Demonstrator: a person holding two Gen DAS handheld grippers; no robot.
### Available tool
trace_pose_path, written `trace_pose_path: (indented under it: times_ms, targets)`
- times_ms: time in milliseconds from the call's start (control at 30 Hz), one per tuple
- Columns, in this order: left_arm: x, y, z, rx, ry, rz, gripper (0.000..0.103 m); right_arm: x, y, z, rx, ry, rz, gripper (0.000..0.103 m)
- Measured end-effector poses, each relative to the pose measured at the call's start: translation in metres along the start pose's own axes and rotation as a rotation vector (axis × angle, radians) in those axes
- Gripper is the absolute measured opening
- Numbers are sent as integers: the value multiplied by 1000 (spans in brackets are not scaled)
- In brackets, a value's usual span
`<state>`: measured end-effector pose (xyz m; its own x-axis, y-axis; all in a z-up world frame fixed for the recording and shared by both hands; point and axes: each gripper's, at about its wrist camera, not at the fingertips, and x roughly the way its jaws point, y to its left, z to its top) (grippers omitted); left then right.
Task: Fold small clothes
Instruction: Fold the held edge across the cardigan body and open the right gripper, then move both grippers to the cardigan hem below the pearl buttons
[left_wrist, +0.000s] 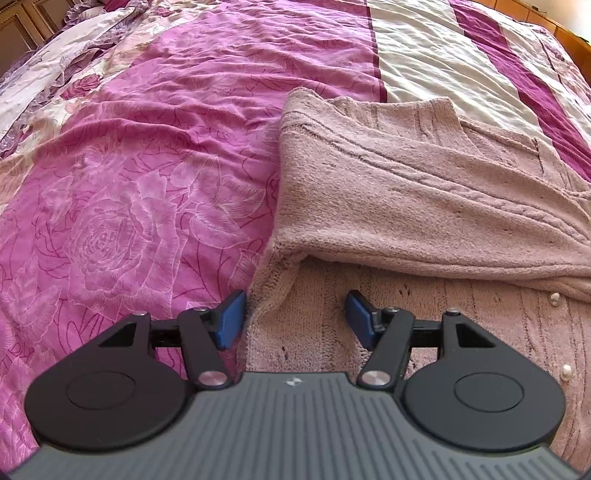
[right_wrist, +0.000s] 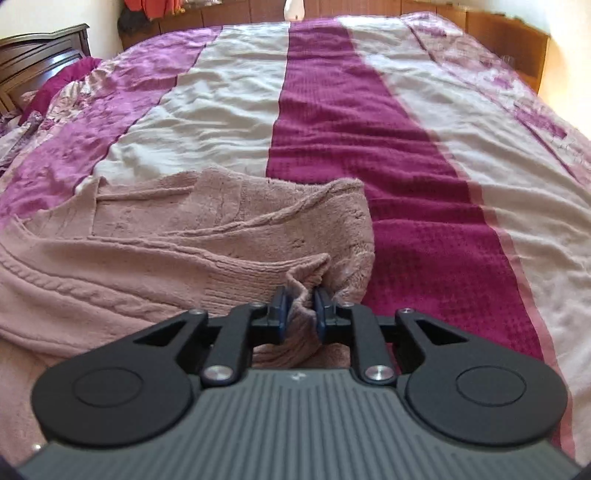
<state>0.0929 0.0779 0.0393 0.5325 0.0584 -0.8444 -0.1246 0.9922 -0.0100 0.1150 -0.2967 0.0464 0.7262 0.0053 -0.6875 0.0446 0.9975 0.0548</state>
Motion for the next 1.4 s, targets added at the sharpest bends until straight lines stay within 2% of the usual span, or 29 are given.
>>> trace_pose_path:
  times_ms: [33,100,133,167,467,633,867,1267,1300,1367,1400]
  targets:
    - [0,0,0,-3,3,0,67,-3,1,0,6,-3,-5,23]
    - [-6,1,-2,-3,2,-10,67,-8,0,0,16,-5,2,37]
    - [-10,1,-3,4,-4,-14,67,-11,-2,0,24,-2,19,47]
    - [-15,0,-5,17,-12,-14,67,-15,-2,0,31,1,40,51]
    - [-62,-4,-28,70,-59,-42,67,-79,5,-17,2,-18,117,55]
    - [-90,-11,-64,164,-64,-56,67,-110,12,-41,-21,-10,163,55]
    - [-121,-16,-112,241,-69,-81,67,-147,26,-83,-60,17,214,55]
    - [-137,-38,-171,426,-37,-107,68,-196,59,-148,-310,46,238,56]
    - [-137,-39,-175,442,-32,-107,68,-198,61,-153,-327,47,228,56]
    - [-137,-41,-183,474,-18,-110,68,-202,63,-163,-362,45,199,69]
    - [-137,-41,-187,490,-9,-114,68,-204,63,-168,-382,41,181,71]
